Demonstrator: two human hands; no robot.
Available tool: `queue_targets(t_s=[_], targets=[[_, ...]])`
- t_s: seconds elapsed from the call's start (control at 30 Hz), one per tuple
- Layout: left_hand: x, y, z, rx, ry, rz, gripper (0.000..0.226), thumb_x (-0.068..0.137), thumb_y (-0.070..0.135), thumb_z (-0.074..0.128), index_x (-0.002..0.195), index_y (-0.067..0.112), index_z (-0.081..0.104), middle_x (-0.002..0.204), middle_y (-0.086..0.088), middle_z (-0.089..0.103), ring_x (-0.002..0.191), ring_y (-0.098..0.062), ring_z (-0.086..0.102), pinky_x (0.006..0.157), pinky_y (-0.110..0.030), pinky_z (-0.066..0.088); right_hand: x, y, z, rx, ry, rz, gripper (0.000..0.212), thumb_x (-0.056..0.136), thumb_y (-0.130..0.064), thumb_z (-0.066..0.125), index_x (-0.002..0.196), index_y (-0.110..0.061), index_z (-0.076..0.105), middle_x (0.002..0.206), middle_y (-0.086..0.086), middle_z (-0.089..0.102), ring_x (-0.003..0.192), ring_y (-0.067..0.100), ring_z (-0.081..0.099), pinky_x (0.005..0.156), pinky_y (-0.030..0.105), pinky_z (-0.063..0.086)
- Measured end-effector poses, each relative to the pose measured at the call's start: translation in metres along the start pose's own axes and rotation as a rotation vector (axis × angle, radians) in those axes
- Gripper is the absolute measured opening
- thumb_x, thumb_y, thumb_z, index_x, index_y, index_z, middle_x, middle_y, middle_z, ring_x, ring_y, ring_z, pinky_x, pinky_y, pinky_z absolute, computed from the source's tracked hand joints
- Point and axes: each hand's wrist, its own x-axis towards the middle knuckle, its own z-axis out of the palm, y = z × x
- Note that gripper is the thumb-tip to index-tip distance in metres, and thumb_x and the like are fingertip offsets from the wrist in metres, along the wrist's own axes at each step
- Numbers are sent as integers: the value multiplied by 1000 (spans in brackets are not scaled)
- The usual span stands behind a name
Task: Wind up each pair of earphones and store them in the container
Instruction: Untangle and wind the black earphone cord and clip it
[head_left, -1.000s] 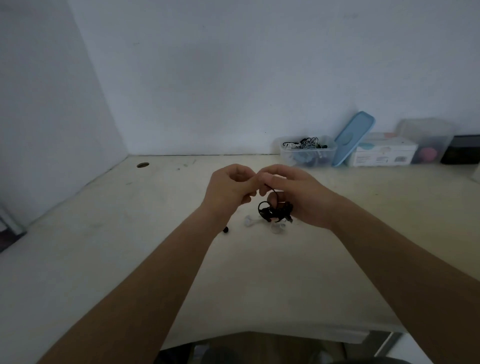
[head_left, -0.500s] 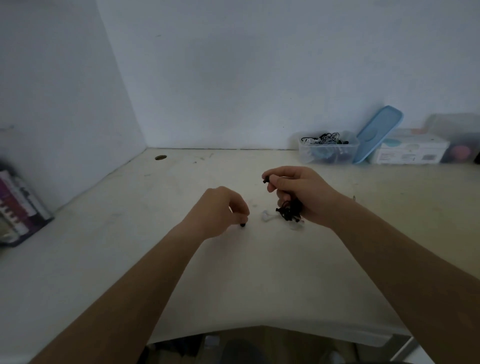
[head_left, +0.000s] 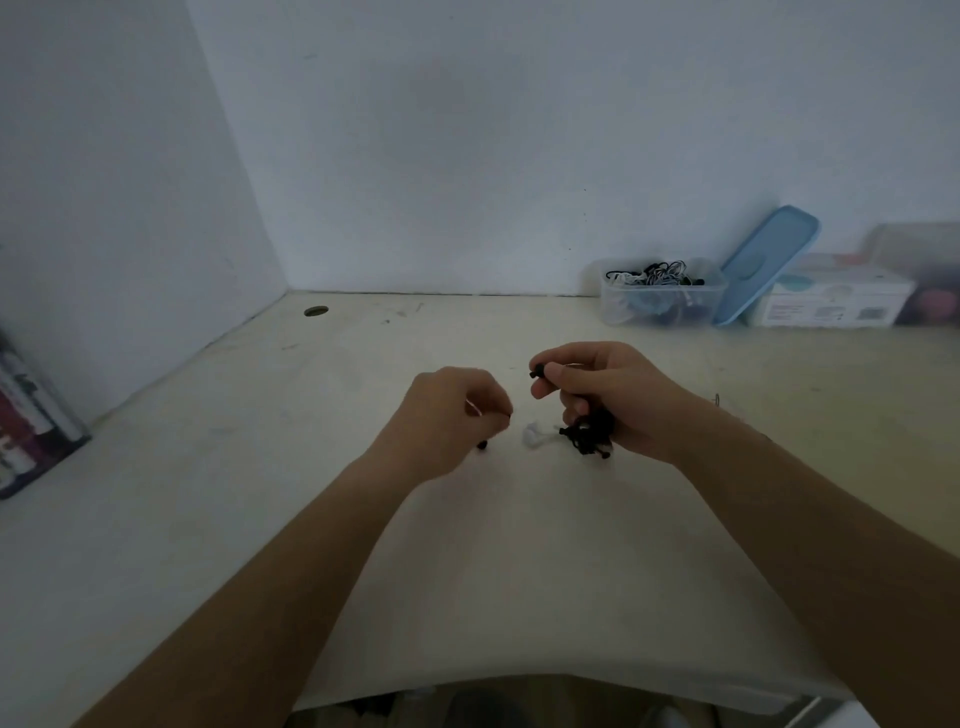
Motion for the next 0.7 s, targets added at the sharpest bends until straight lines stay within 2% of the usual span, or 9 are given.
queue_targets(t_s=[0.1,0.17,0.4,0.53,0.7], targets=[[10,10,2,-239,66,-17,10,83,15,74,83,25,74,76,13,73,74,0,68,69,-13,50,3,0,-4,5,-4,3,15,95,-3,59,106,-1,68,86,12,73,50,11,45,61,27,43],[14,14,7,-294,91,-25,10,83,13,74,86,23,75,79,11,74,74,-4,71,71,-18,54,4,1,-6,18,8,-4,15,94,-2,58,106,-1,68,85,12,73,49,11,45,59,26,44],[15,19,22,-600,225,-48,22,78,2,80,94,15,71,87,0,75,78,-16,75,72,-25,59,4,9,-8,94,43,-60,10,93,-3,60,100,-5,68,79,9,69,47,11,46,57,26,45],[12,26,24,-703,230,-13,21,78,-4,78,94,7,71,88,-3,76,80,-16,75,71,-20,56,3,10,-4,93,51,-113,9,92,-2,61,97,-5,68,73,7,66,46,11,46,55,25,45],[10,26,20,-794,231,-17,22,79,-7,75,93,9,70,90,-2,77,84,-17,75,75,-23,58,2,10,-2,94,81,-162,10,92,-1,59,95,-6,68,75,8,68,47,12,48,56,25,46]])
